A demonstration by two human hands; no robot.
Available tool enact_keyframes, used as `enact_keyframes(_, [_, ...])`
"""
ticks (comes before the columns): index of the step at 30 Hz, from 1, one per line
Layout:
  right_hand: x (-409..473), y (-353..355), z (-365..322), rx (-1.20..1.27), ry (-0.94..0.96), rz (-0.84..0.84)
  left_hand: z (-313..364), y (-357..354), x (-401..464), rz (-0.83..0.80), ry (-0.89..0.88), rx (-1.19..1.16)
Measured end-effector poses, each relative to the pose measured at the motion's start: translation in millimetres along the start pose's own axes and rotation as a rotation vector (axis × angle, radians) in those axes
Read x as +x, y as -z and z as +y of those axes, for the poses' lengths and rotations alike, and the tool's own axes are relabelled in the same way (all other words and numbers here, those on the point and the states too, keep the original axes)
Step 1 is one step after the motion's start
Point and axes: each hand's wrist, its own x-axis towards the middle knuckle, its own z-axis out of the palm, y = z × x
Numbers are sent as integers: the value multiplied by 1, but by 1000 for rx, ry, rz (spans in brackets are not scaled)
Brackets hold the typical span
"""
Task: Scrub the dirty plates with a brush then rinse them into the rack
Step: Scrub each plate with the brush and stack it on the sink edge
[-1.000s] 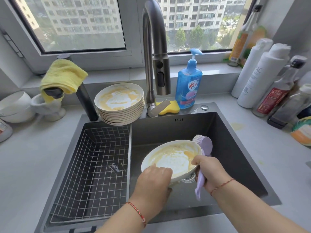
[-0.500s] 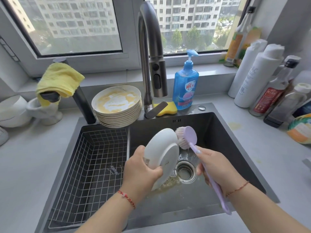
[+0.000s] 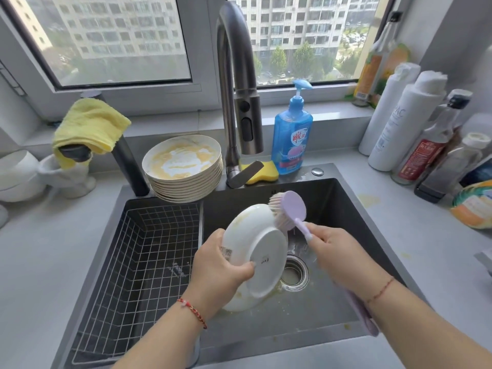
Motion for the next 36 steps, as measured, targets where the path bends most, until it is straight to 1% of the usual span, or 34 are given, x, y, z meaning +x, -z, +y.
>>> enact_keyframes(1, [0, 2, 2, 7, -24, -1, 1, 0, 0, -2, -1, -3])
enact_keyframes(2, [-2, 3, 1, 18, -4, -15, 1, 1, 1, -1, 2, -11])
enact_keyframes(5, [-24, -12, -15, 3, 153, -89, 0, -1, 5, 15, 32, -45])
enact_keyframes(8, [-51, -29, -30, -266, 225, -182, 3, -7, 9, 39, 37, -161])
enact_keyframes(9, [-54, -28, -34, -329, 229, -183, 5, -7, 8, 16, 40, -182])
enact_keyframes(11, [-46, -20, -33, -353, 231, -139, 3, -6, 6, -36, 30, -161])
enact_keyframes(13, [-27, -6, -24, -262, 180, -85, 0, -2, 3, -61, 17, -96])
enact_keyframes(16, [5, 7, 5, -91, -6, -37, -2, 3, 1, -31, 1, -100])
enact_keyframes(17, [11, 5, 17, 8, -96, -31, -1, 5, 0, -4, 0, -115])
enact_keyframes(19, [11, -4, 33, 327, -286, -54, 4, 8, 1, 56, 1, -168])
enact_keyframes(21, [9, -19, 40, 605, -368, -61, 7, 10, 3, 121, 8, -241])
enact_keyframes(23, [9, -34, 42, 701, -385, -51, 12, 10, 4, 180, 16, -320])
enact_keyframes(25, [10, -44, 42, 771, -386, -57, 16, 9, 3, 203, 15, -413])
enact_keyframes(28, [11, -50, 40, 864, -316, -77, 23, 5, -3, 171, 5, -533])
enact_keyframes(31, [11, -49, 42, 910, -244, -40, 23, 5, -5, 118, 9, -610])
enact_keyframes(34, [11, -38, 45, 854, -189, -5, 18, 9, -5, 52, 59, -615])
enact_keyframes(36, [10, -26, 44, 712, -144, 1, 16, 13, -3, 21, 105, -595])
